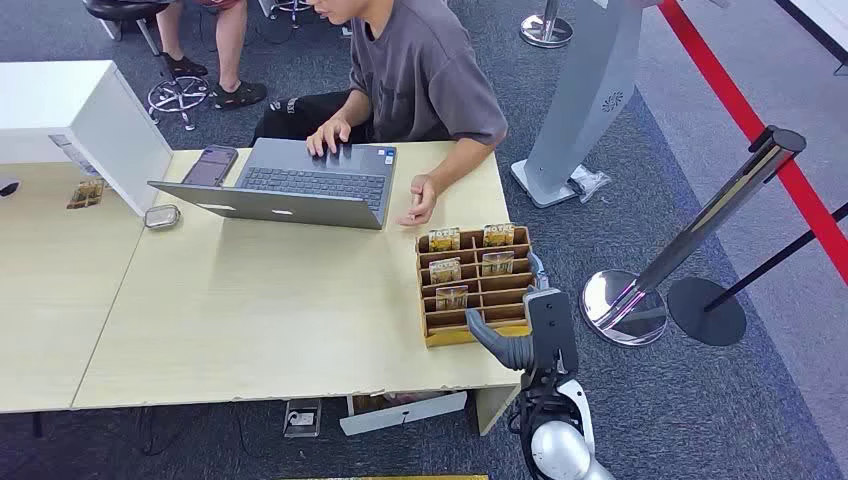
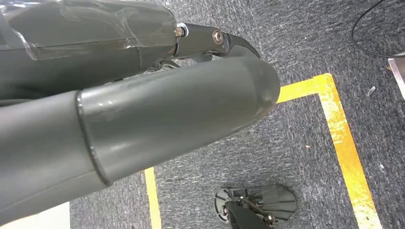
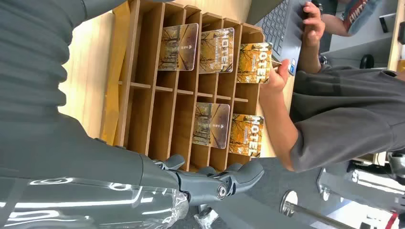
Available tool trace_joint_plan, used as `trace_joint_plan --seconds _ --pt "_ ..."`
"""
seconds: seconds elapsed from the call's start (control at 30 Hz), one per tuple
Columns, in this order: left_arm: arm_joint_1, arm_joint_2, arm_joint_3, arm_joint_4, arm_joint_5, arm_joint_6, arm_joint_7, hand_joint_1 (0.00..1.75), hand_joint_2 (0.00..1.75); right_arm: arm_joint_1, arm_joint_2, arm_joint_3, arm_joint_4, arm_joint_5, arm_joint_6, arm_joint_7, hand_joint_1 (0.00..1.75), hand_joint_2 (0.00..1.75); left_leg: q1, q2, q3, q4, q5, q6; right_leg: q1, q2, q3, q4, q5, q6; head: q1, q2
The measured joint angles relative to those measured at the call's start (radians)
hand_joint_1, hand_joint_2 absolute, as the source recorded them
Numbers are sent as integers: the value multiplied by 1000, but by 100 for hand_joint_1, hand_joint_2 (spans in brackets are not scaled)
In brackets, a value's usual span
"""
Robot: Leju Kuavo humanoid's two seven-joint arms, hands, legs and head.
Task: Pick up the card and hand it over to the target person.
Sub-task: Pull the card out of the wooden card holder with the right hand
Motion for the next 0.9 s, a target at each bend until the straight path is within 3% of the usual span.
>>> trace_joint_plan --seconds 0.53,0.73,0.8,0.9 --pt "-4 3 -25 0 -16 -13 -2 0 0 -109 -63 -76 -30 256 122 163 0 175 0 -1 -1 1 0 0 0 -1 -1 1 0 1 0 0" --pt "-14 5 -37 1 -26 -26 12 0 0 -197 -121 -83 -25 464 207 287 1 175 -1 -1 -2 2 0 0 -1 0 -2 2 0 0 0 0" --pt "-18 5 -42 1 -32 -30 17 0 0 -229 -133 -76 -3 518 252 315 7 175 -1 0 -2 2 0 0 -1 0 -2 2 0 0 0 0" --pt "-24 6 -45 0 -37 -35 21 0 0 -266 -140 -57 39 569 315 348 44 175 -1 -1 -2 2 0 0 -1 0 -2 1 0 1 0 0"
